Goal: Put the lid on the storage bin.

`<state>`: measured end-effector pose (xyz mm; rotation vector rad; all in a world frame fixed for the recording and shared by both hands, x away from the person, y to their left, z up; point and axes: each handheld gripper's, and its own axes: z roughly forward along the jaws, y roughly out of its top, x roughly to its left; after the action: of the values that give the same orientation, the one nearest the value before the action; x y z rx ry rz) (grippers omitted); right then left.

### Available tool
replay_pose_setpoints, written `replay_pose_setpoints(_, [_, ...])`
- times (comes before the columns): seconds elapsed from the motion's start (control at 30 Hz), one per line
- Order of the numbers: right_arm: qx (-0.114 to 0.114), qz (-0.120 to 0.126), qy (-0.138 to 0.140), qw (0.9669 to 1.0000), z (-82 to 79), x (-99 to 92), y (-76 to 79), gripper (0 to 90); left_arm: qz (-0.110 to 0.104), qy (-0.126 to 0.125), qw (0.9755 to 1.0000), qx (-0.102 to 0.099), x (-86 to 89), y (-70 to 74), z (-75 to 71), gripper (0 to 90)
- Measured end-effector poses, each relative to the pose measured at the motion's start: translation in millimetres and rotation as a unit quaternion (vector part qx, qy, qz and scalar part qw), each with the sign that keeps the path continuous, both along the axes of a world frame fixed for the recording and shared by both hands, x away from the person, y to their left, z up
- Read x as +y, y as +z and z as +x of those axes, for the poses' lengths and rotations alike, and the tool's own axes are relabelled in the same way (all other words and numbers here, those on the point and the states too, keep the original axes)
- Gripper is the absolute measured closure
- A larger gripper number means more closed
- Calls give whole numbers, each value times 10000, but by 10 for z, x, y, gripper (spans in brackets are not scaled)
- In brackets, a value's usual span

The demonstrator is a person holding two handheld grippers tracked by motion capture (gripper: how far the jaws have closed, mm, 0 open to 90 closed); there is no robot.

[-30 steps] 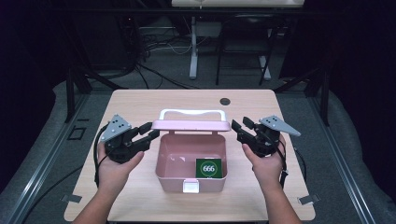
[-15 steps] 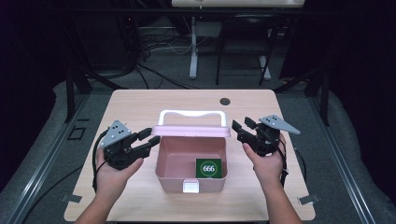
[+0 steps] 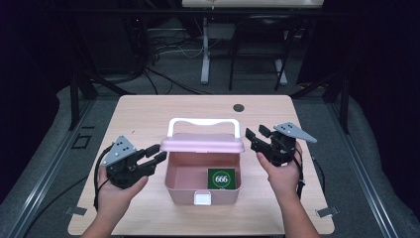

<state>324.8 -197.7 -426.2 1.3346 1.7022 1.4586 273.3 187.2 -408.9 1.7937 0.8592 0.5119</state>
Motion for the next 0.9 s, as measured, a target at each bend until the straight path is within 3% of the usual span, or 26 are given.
replay_pose_setpoints(0.9, [80, 37, -52, 9999, 28, -22, -45, 469, 32, -125, 9999, 104, 47, -200, -176, 671])
